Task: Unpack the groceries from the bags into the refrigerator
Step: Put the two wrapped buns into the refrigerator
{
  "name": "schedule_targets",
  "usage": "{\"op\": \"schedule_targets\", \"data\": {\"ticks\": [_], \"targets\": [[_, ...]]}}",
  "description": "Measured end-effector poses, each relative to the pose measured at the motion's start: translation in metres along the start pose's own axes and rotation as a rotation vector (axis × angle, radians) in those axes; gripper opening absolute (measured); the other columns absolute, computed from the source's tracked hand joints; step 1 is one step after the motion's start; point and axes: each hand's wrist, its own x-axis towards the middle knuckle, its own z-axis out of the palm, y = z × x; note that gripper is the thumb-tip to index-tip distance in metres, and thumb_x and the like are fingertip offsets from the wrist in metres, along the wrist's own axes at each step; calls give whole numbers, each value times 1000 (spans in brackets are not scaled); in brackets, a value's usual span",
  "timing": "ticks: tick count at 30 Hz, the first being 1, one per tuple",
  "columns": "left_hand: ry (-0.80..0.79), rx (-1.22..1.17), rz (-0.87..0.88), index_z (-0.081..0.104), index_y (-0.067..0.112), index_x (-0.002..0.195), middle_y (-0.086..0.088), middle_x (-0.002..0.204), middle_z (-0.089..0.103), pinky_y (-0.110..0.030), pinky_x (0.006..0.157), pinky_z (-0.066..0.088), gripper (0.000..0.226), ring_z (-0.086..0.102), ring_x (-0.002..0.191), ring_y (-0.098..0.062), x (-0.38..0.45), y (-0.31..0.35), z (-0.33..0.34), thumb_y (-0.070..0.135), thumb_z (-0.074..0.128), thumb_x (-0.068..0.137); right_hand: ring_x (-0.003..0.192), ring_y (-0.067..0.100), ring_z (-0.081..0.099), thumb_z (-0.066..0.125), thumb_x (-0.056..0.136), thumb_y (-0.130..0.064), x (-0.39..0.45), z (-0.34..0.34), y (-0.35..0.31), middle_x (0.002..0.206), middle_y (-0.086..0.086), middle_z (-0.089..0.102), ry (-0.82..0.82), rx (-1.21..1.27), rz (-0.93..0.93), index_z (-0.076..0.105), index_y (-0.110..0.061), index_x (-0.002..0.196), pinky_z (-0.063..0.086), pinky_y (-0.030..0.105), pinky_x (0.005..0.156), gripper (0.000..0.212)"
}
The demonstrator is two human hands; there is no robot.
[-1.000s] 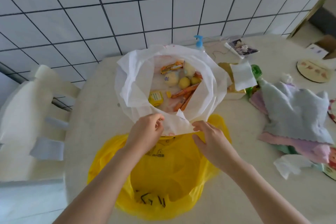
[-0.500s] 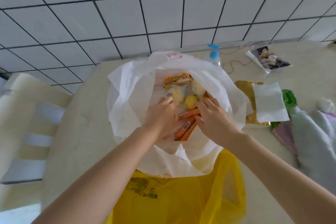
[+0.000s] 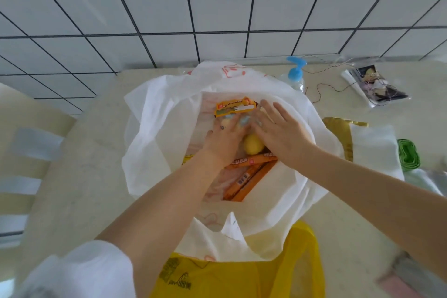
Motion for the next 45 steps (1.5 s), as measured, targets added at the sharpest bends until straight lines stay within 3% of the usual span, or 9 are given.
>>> {"op": "schedule_targets", "data": {"ticks": [14, 19, 22, 25, 28, 30, 33, 39, 45], "targets": [[56, -184, -48, 41, 33, 129, -1, 156, 17, -48, 87, 48, 49, 38, 124, -37, -37, -8, -14, 11, 61, 90, 135, 37, 27, 51, 94, -26, 24, -9, 6, 140, 6, 44, -14, 2, 28, 45, -20, 137, 11, 46, 117, 44], [177, -269, -30, 45, 36, 128, 3, 150, 26, -42, 92, 49, 52, 43, 120, -32, -67, -12, -34, 13, 65, 86, 123, 36, 49, 73, 77, -9, -2, -34, 18, 129, 4, 61, 179, 271, -54, 58, -18, 129, 33, 48, 110, 54], [302, -400, 34, 53, 32, 124, 1, 147, 33, -44, 97, 46, 46, 48, 116, -29, -99, -16, -50, 13, 62, 83, 116, 34, 56, 55, 91, -15, -26, -37, 19, 125, 1, 64, 317, 541, -91, 63, -21, 122, 53, 49, 88, 33], [371, -535, 56, 56, 29, 123, 3, 149, 32, -43, 101, 44, 44, 46, 122, -26, -146, -15, -70, 34, 57, 79, 120, 27, 51, 53, 91, -19, -59, -65, 7, 129, -1, 62, 447, 744, -82, 62, -20, 125, 51, 41, 93, 36], [450, -625, 25, 58, 27, 124, 4, 150, 33, -37, 99, 45, 63, 47, 125, -21, -199, -14, -83, 57, 48, 69, 124, 20, 47, 53, 92, -22, -94, -100, -13, 130, -1, 59, 536, 861, -53, 61, -18, 127, 36, 25, 106, 37], [530, -650, 23, 58, 26, 123, 4, 148, 35, -41, 98, 47, 49, 47, 126, -19, -235, -12, -84, 37, 67, 77, 127, 19, 47, 57, 92, -21, -114, -121, -32, 130, 0, 58, 569, 957, -39, 61, -15, 127, 31, 21, 110, 36], [656, -668, 26, 59, 24, 122, 3, 147, 37, -34, 97, 50, 47, 46, 126, -9, -293, -11, -80, 13, 75, 79, 127, 18, 51, 61, 91, -20, -145, -155, -70, 131, 1, 59, 591, 1077, -25, 61, -14, 128, 40, 30, 108, 37], [782, -724, -56, 60, 27, 121, 9, 146, 38, -10, 91, 45, 46, 41, 116, 20, -426, -14, -67, 17, 77, 80, 101, 0, 65, 59, 86, -41, -211, -236, -152, 121, -23, 61, 458, 1393, -10, 57, -41, 123, 54, 25, 86, 37], [990, -711, -278, 57, 34, 122, 7, 148, 38, -34, 92, 53, 46, 47, 126, 1, -568, -12, -42, 19, 74, 81, 99, -12, 61, 63, 84, -34, -258, -307, -249, 107, -27, 66, 397, 1618, -82, 63, -38, 119, 45, 6, 81, 35]]}}
